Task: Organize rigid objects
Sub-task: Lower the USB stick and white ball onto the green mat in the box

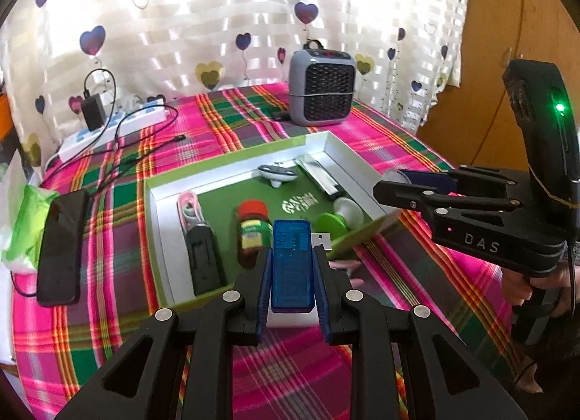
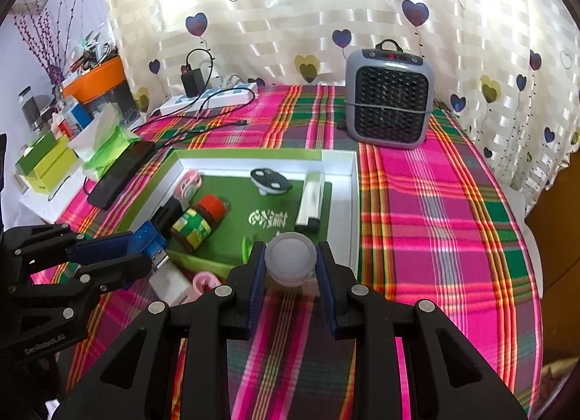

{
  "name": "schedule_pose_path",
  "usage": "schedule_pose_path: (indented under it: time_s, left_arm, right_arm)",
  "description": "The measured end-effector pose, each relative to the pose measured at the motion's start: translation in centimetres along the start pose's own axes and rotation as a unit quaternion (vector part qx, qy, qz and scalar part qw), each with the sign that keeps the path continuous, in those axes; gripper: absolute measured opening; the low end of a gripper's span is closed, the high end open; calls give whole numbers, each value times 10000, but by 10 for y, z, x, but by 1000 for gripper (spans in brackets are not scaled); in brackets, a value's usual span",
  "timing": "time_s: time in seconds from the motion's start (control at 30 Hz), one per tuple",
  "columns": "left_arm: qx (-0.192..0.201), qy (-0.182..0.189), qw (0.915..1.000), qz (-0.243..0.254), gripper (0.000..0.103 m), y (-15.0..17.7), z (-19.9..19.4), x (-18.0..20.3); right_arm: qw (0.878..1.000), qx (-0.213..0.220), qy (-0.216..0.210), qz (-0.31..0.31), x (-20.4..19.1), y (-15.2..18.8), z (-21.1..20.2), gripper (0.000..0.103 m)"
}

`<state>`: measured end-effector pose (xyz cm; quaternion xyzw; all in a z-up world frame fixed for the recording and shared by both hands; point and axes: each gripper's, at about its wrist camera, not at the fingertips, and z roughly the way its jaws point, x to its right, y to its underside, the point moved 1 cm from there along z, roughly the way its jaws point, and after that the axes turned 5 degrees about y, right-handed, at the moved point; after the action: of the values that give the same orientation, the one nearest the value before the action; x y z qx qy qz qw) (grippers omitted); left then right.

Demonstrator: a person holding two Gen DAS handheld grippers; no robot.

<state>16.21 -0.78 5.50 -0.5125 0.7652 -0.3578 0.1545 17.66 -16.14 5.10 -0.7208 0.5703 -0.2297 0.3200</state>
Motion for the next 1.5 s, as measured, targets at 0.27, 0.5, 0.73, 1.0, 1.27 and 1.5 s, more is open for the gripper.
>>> schedule_pose_path:
  time_s: [0.27, 0.5, 0.73, 1.0, 1.27, 1.5]
  left_arm:
    - [11, -70, 9998, -171, 21, -17, 15, -22]
    - [-18, -115, 9995, -290, 21, -27, 29, -37]
    - [-93, -177, 9988, -439, 21, -35, 45, -53]
    - [-160, -205, 9982, -534, 21, -39, 58, -61]
    - [-224, -221, 9979, -569, 21, -39, 65, -64]
    - [-290, -252, 9974, -607, 21, -39, 72, -67]
  right_arm:
    - [10000, -22, -66, -26, -4, -16, 17, 29]
    - [9998, -136, -102, -49, -5, -23, 35, 29]
    - [9997, -194, -177, -24, -5, -30, 50, 29]
    - [9993, -319, -209, -44, -7, -31, 68, 29]
    - [9991, -362, -204, -48, -7, -29, 75, 29]
    - [9989, -399, -224, -99, -9, -29, 81, 29]
